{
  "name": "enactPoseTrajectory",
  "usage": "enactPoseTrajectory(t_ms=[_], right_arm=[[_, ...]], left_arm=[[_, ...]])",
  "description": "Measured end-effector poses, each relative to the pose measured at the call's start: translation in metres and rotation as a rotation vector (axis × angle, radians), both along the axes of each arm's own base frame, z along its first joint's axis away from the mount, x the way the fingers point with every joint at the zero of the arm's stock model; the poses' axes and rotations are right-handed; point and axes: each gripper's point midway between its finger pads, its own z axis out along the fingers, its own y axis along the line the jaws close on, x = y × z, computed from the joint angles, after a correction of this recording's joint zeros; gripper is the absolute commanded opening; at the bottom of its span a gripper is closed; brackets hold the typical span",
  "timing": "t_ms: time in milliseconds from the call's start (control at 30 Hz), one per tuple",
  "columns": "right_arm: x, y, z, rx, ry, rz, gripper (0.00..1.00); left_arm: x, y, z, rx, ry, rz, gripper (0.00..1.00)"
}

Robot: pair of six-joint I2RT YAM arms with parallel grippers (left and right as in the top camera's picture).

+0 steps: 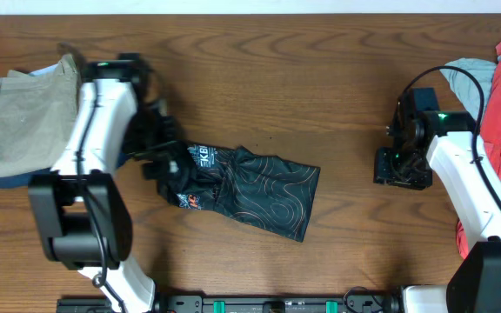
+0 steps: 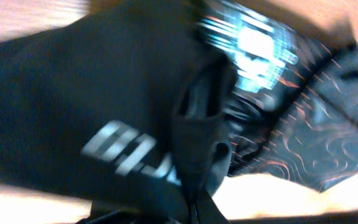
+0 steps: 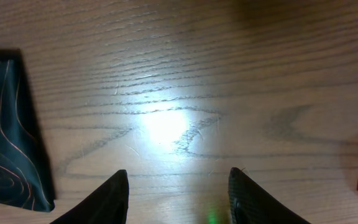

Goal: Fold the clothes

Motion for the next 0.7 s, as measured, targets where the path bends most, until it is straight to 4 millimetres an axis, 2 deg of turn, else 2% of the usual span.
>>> enactPoseTrajectory(t_ms=[267,400,567,700], right_arm=[[0.000,0.000,0.000,0.001,-0.001,0.008,0.50],[0.000,0.000,0.000,0.000,0.000,0.009,0.50],[0.000,0.000,0.000,0.001,0.000,0.012,0.50],[0.000,0.000,0.000,0.001,0.000,0.014,0.52]], left_arm=[[-0.031,-0.103,-0.001,0.004,-0.014,-0.290,0.06],[-0.049,-0.146,-0.001,-0.005,-0.039,-0.394,0.06],[-0.069,-0.182,-0.002,-0.016,-0.064,-0.481,0.06],[-0.081,-0.193,-0.002,-0.017,-0.062,-0.522,0.06]])
